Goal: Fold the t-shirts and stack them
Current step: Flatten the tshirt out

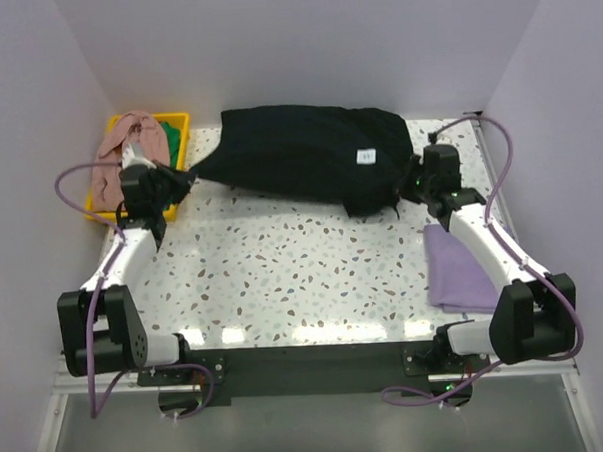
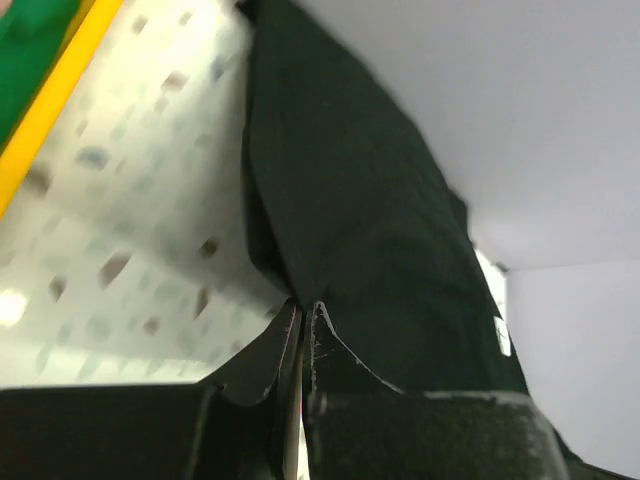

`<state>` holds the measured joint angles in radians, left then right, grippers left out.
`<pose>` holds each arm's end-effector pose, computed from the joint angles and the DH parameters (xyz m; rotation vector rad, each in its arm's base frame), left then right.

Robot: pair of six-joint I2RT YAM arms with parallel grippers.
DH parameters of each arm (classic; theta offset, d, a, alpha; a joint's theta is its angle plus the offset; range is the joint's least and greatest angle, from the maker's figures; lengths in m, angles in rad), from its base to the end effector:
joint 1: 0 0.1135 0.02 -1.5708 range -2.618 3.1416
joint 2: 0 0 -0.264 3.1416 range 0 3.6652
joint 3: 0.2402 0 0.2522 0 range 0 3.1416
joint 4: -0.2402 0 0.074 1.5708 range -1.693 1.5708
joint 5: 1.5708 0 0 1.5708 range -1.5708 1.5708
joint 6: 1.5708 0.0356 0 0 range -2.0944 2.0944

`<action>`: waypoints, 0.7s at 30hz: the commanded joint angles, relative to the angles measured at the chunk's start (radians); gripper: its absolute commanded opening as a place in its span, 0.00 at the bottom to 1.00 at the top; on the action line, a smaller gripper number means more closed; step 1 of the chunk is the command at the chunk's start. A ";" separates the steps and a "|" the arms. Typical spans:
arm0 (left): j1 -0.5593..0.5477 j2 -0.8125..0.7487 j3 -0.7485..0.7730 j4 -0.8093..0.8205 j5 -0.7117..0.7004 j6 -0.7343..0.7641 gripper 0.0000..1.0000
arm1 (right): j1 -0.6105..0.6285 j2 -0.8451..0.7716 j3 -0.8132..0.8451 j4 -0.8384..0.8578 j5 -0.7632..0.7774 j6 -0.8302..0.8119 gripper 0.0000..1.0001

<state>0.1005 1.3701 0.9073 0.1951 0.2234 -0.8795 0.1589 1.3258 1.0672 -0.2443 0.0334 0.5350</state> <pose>0.3174 0.0241 0.2878 -0.7474 1.7450 -0.7440 0.3005 0.0469 0.3122 0.4123 2.0558 0.3886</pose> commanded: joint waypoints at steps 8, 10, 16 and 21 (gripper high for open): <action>0.002 -0.163 -0.439 0.011 -0.021 -0.038 0.41 | -0.001 -0.075 -0.289 -0.121 -0.064 0.006 0.68; 0.001 -0.231 -0.475 -0.046 -0.065 -0.030 0.47 | -0.001 -0.152 -0.358 -0.131 -0.043 0.008 0.73; 0.001 -0.301 -0.478 -0.181 -0.166 -0.018 0.50 | -0.001 -0.307 -0.496 -0.150 -0.021 0.065 0.74; -0.001 -0.260 -0.469 -0.194 -0.219 -0.035 0.50 | 0.001 -0.320 -0.546 -0.133 -0.018 0.115 0.73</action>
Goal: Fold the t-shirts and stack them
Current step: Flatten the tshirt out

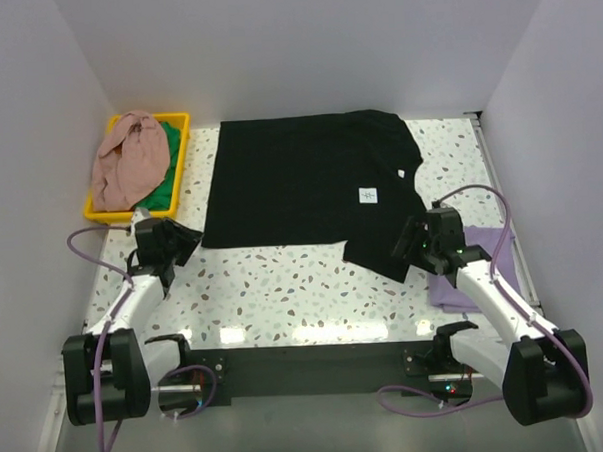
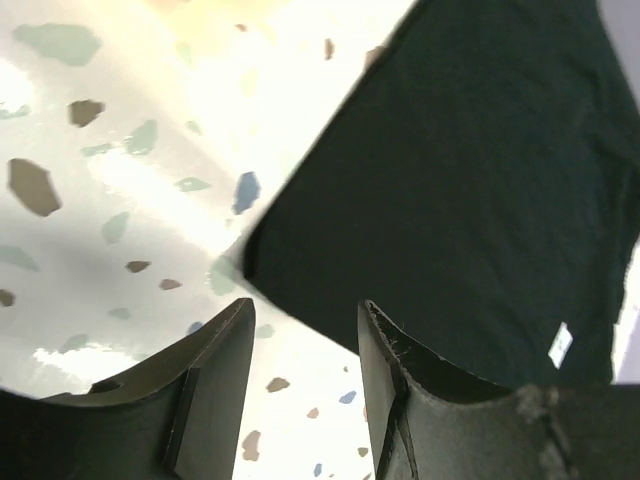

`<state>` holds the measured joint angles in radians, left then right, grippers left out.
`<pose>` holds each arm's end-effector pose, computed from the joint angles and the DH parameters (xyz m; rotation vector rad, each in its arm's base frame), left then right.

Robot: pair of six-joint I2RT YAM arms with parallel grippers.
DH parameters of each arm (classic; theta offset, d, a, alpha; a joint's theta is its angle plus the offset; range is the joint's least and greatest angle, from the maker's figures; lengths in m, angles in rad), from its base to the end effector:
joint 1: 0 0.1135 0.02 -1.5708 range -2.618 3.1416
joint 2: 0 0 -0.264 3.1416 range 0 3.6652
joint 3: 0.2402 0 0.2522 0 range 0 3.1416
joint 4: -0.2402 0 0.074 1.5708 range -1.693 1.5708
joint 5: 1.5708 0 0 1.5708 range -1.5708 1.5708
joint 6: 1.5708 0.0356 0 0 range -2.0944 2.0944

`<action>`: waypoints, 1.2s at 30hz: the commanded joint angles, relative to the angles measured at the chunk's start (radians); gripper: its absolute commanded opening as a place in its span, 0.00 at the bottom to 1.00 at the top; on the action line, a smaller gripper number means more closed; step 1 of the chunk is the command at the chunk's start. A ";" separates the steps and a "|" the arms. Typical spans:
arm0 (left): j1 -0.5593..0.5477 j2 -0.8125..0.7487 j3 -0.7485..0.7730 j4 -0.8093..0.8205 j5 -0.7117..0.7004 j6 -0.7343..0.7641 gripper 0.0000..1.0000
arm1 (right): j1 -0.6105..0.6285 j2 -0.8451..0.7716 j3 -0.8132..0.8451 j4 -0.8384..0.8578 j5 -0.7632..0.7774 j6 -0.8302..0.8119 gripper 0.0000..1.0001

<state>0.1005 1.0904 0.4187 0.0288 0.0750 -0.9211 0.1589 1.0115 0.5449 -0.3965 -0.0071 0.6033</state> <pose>0.2139 0.0189 0.1765 -1.0698 1.9960 -0.5298 0.1944 0.0314 0.1974 0.5401 2.4051 0.3468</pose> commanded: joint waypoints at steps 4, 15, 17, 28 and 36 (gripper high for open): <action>-0.002 0.091 0.031 0.009 -0.073 -0.004 0.51 | -0.001 0.010 -0.034 0.041 0.025 0.064 0.72; -0.015 0.261 0.043 0.117 -0.049 -0.045 0.49 | -0.001 0.039 -0.045 0.051 0.059 0.072 0.72; -0.015 0.275 0.048 0.129 -0.035 -0.050 0.45 | -0.001 0.050 -0.048 0.062 0.059 0.073 0.72; -0.016 0.286 0.068 0.123 -0.026 -0.055 0.08 | 0.001 0.101 -0.103 0.165 0.068 0.122 0.61; -0.016 0.250 0.092 0.063 -0.049 -0.062 0.00 | 0.045 0.179 -0.085 0.188 0.070 0.145 0.55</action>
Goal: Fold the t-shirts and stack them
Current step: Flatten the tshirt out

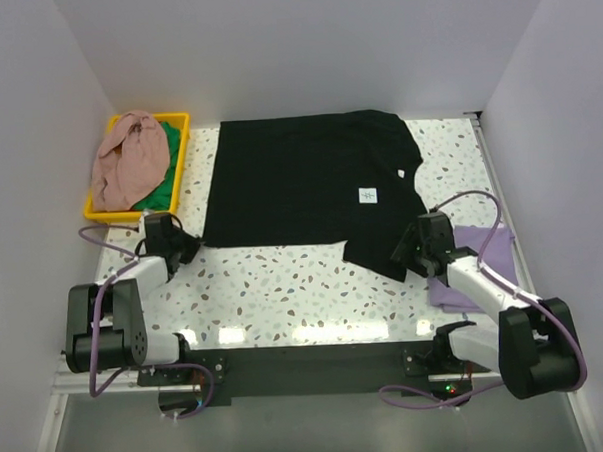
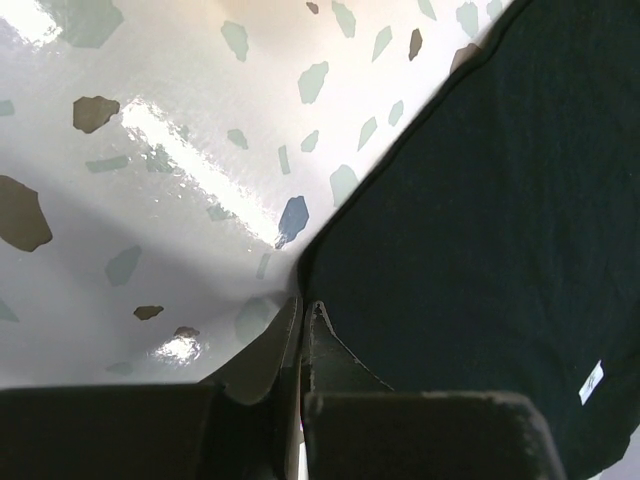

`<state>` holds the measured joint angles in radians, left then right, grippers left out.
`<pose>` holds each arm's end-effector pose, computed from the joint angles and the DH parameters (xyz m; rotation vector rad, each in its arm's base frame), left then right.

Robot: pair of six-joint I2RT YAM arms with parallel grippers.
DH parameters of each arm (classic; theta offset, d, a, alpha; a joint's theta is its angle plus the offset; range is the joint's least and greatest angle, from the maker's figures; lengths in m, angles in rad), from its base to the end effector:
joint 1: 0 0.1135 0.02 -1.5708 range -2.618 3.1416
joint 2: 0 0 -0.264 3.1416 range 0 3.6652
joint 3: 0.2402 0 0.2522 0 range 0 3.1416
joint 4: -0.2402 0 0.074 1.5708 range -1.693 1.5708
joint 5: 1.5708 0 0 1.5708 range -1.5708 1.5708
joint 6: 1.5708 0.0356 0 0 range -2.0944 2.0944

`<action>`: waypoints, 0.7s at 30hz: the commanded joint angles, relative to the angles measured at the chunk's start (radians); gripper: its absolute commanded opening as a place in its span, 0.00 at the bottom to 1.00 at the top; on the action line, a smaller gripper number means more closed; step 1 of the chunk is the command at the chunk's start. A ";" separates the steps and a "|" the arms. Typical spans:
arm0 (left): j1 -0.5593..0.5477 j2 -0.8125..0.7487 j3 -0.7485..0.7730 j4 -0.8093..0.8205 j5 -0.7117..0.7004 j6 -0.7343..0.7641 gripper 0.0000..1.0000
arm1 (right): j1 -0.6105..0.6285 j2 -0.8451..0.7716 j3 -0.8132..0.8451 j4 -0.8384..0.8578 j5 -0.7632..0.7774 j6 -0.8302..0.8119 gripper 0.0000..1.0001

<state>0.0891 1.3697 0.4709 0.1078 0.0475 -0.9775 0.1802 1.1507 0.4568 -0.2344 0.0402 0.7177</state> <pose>0.2429 0.0200 0.1399 -1.2070 2.0909 -0.4781 0.2016 0.0353 0.1563 0.6874 2.4322 0.3193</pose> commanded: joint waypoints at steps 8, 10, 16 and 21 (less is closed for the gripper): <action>-0.003 -0.041 0.072 -0.089 -0.046 0.000 0.00 | 0.090 0.144 0.026 0.063 0.027 0.048 0.17; -0.002 -0.050 0.081 -0.106 -0.072 0.008 0.00 | 0.096 0.110 0.031 0.029 0.024 0.043 0.04; 0.006 -0.139 0.094 -0.240 -0.164 0.022 0.00 | 0.096 -0.092 0.075 -0.162 0.017 0.008 0.00; 0.015 -0.231 0.106 -0.359 -0.264 0.031 0.00 | 0.094 -0.305 0.095 -0.310 -0.036 -0.003 0.00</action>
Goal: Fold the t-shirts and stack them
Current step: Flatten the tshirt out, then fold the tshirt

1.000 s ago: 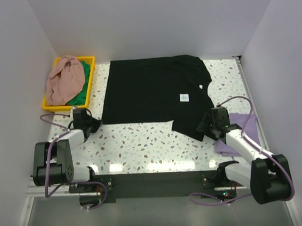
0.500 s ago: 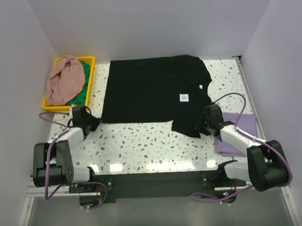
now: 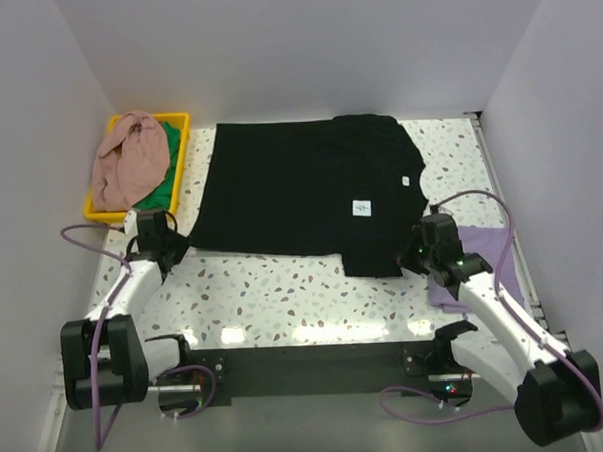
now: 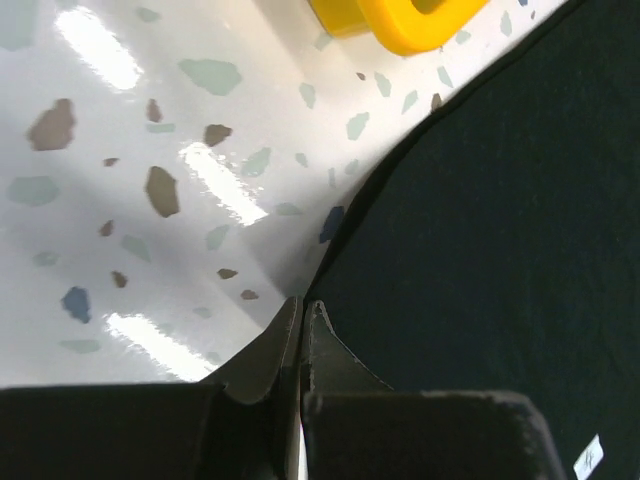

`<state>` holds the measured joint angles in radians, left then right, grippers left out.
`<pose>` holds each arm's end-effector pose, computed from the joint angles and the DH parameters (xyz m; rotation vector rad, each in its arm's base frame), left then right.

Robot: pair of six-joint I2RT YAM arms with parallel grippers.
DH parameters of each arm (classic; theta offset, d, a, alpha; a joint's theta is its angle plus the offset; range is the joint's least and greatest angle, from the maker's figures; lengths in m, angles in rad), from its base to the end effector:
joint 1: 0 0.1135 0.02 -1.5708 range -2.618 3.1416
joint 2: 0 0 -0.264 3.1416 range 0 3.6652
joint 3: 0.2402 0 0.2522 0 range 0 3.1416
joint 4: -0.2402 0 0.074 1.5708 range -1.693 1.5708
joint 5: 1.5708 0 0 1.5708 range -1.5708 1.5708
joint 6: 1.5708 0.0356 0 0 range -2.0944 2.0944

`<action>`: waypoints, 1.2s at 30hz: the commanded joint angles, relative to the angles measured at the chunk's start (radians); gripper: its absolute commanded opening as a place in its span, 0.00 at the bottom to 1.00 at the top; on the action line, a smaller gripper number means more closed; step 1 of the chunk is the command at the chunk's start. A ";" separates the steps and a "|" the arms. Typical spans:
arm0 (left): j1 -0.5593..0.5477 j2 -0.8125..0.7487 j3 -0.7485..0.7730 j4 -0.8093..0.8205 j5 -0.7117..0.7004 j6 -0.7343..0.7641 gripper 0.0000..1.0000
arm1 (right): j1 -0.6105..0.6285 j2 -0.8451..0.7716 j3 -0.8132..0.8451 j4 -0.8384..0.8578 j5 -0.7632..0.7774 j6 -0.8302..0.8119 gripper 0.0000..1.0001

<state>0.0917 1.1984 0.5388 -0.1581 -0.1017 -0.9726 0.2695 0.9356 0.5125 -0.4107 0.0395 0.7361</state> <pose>0.2278 0.0246 0.1769 -1.2609 2.0462 -0.2945 0.1787 0.0479 0.1990 0.5837 2.3755 0.4128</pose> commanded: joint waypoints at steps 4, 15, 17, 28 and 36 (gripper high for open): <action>0.020 -0.143 0.046 -0.172 -0.171 0.037 0.00 | 0.005 -0.231 0.024 -0.255 -0.096 -0.017 0.00; 0.022 -0.300 0.067 -0.285 -0.218 0.090 0.00 | 0.005 -0.434 0.030 -0.435 -0.240 -0.038 0.00; 0.023 -0.275 0.073 -0.236 -0.188 0.104 0.00 | 0.005 -0.417 0.050 -0.418 -0.230 -0.043 0.00; 0.016 0.039 0.245 -0.121 -0.041 0.146 0.00 | 0.005 0.116 0.314 -0.200 -0.109 -0.165 0.00; 0.009 0.243 0.366 -0.101 -0.029 0.132 0.00 | 0.000 0.474 0.566 -0.126 -0.095 -0.207 0.00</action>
<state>0.1032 1.3933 0.8341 -0.3096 -0.1356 -0.8509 0.2741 1.3624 0.9821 -0.5972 -0.0853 0.5713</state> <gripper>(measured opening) 0.018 0.015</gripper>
